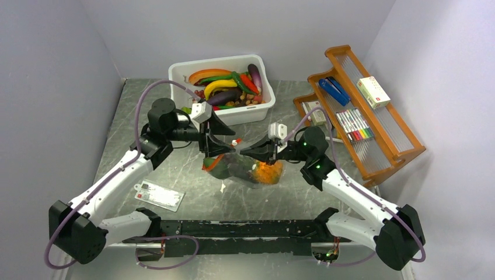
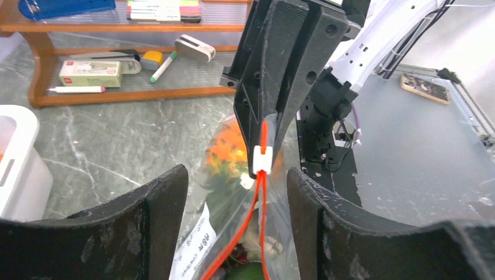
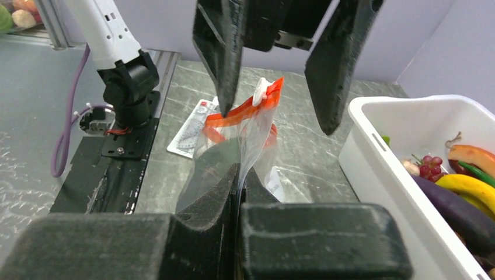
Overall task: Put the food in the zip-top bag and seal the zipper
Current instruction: Zip the zipper food storage bag at the center of the board.
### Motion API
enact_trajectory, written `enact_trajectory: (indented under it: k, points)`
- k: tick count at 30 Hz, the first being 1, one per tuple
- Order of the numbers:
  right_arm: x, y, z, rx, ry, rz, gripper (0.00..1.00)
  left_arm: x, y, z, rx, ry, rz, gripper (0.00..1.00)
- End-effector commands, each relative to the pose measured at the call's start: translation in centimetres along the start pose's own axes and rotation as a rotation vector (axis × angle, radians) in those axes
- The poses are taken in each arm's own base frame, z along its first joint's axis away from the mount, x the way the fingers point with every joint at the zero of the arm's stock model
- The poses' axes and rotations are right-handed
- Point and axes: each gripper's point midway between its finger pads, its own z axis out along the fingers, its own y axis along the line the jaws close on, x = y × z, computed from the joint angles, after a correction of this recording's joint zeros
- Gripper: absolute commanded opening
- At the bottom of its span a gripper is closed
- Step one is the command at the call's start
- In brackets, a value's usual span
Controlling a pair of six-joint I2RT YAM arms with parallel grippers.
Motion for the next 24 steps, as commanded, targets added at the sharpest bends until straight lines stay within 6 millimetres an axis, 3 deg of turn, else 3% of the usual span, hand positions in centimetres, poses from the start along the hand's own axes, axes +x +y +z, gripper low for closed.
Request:
enact_trajectory:
  k: [1, 8, 14, 19, 24]
  points:
    - [-2.6, -0.2, 0.6, -0.003, -0.062, -0.106, 0.0, -1.7, -0.4, 0.4, 0.06, -0.048, 0.016, 0.61]
    - [-2.2, -0.4, 1.0, 0.014, -0.049, -0.102, 0.0, -1.7, -0.9, 0.6, 0.1, -0.062, -0.012, 0.54]
    - [-2.6, -1.0, 0.8, 0.072, -0.076, -0.103, 0.0, 0.0, -0.7, 0.6, 0.092, -0.023, -0.04, 0.2]
    - [-3.1, -1.5, 0.7, 0.112, -0.11, -0.095, 0.0, 1.4, -0.5, 0.5, 0.088, 0.009, -0.063, 0.18]
    - [-2.9, -1.8, 0.6, 0.129, -0.102, -0.105, 0.0, 2.4, -0.6, 0.4, 0.087, 0.033, -0.064, 0.09]
